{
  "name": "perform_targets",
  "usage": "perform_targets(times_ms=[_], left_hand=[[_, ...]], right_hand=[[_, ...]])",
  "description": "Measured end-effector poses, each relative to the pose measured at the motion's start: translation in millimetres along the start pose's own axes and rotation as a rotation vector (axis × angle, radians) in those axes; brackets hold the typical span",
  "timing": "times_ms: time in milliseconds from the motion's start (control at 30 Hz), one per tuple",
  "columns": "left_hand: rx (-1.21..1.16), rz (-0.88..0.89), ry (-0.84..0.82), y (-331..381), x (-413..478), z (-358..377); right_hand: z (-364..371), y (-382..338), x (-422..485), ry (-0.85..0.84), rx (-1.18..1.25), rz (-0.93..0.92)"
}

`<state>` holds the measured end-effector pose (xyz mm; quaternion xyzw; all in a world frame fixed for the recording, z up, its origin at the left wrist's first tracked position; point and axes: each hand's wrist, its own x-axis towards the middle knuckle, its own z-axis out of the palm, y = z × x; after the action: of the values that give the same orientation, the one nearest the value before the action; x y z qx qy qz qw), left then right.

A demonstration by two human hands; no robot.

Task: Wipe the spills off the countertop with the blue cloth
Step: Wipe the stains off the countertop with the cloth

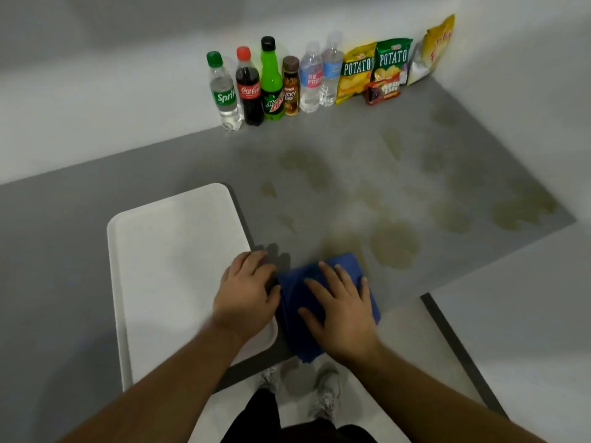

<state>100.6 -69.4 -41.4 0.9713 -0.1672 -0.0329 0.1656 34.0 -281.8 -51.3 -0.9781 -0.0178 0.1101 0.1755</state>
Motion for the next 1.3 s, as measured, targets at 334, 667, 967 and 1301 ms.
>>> perform_targets(times_ms=[334,667,967,1301], left_hand=[[0.034,0.052,0.149,-19,-12,38],[0.047,0.083,0.141,-22,-11,43],[0.060,0.091,0.196,-23,-10,45],[0.083,0.073,0.203,-21,1,34]], right_hand=[[35,6,-4,0.051,-0.187,-0.010],[26,-1,35,0.021,-0.192,0.050],[17,34,11,0.043,-0.201,0.020],[19,11,35,-0.025,-0.210,-0.028]])
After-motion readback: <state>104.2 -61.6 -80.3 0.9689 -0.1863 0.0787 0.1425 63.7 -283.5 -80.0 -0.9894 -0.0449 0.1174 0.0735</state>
